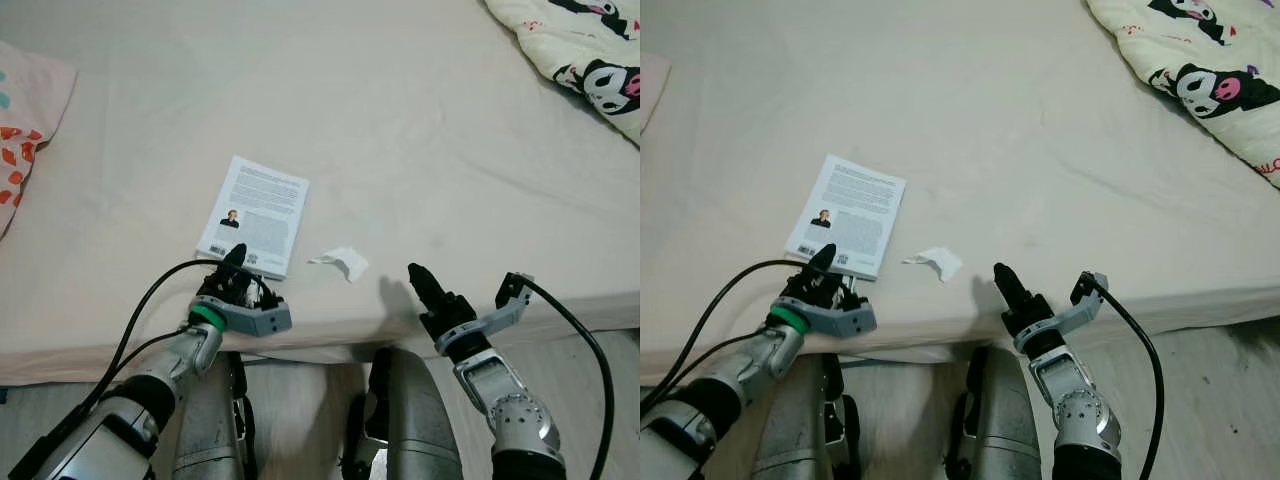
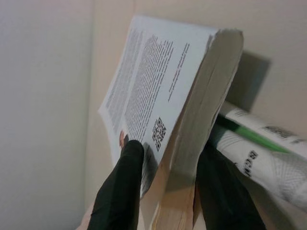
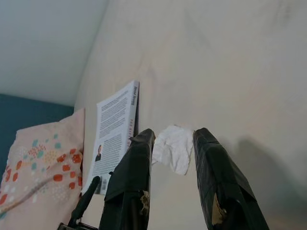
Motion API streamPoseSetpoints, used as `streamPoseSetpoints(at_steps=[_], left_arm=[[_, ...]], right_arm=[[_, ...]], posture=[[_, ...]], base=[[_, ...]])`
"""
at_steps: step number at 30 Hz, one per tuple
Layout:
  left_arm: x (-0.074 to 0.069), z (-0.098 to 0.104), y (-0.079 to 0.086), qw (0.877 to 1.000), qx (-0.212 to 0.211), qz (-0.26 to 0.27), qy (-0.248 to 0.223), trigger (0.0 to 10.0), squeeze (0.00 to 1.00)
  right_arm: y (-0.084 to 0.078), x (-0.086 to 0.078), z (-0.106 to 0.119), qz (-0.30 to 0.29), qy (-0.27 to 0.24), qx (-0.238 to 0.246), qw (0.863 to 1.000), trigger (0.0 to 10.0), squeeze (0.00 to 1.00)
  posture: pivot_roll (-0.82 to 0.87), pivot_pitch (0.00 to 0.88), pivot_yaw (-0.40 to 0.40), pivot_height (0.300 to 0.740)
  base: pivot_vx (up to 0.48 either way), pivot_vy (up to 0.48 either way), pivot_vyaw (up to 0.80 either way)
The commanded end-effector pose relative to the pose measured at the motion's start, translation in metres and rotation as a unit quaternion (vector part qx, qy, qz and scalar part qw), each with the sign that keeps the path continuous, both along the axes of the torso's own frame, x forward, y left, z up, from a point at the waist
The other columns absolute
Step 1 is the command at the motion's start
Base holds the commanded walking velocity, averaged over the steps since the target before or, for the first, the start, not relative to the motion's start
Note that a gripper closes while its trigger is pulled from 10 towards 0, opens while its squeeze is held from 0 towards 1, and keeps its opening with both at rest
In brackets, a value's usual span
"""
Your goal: Clean up the room
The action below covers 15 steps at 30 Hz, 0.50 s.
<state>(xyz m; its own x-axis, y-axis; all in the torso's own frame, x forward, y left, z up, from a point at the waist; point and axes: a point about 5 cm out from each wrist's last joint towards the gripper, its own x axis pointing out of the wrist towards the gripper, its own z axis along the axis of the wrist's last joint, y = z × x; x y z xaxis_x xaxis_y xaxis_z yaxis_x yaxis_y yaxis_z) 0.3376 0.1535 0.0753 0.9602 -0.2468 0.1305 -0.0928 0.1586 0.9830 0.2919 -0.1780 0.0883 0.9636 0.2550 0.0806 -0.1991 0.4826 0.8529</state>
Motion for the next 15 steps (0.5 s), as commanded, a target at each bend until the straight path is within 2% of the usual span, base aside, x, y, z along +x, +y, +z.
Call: streamPoseSetpoints(at_steps=[1,7,11,13,15], left_arm=[[-0.004,-0.005,0.005,1.0,-0.005,0.007,0.0,0.0,0.0],[-0.003,0.01,0.011,0.998,-0.039,-0.004,-0.049,0.0,0.0],[-0.001,0.016,0.014,0.996,-0.068,0.003,-0.061,0.0,0.0],[0.001,0.021,0.015,0.992,-0.116,0.017,-0.053,0.0,0.0],[0.004,0.026,0.015,0.979,-0.197,0.031,-0.03,0.0,0.0]], right_arm=[[-0.002,-0.005,-0.007,-0.011,0.014,0.005,1.0,10.0,0.0],[-0.001,-0.005,-0.008,-0.011,0.015,0.008,1.0,10.0,0.0],[-0.001,-0.004,-0.008,-0.01,0.015,0.008,1.0,10.0,0.0],[-0.001,-0.003,-0.008,-0.01,0.014,0.008,1.0,10.0,0.0],[-0.001,-0.003,-0.008,-0.01,0.014,0.007,1.0,10.0,0.0]], posture=[[0.03,0.279,0.018,0.596],[0.04,0.275,0.021,0.596],[0.04,0.271,0.022,0.596],[0.05,0.267,0.022,0.596],[0.05,0.263,0.021,0.596]], base=[[0.0,0.0,0.0],[0.0,0.0,0.0],[0.0,0.0,0.0],[0.0,0.0,0.0],[0.0,0.0,0.0]])
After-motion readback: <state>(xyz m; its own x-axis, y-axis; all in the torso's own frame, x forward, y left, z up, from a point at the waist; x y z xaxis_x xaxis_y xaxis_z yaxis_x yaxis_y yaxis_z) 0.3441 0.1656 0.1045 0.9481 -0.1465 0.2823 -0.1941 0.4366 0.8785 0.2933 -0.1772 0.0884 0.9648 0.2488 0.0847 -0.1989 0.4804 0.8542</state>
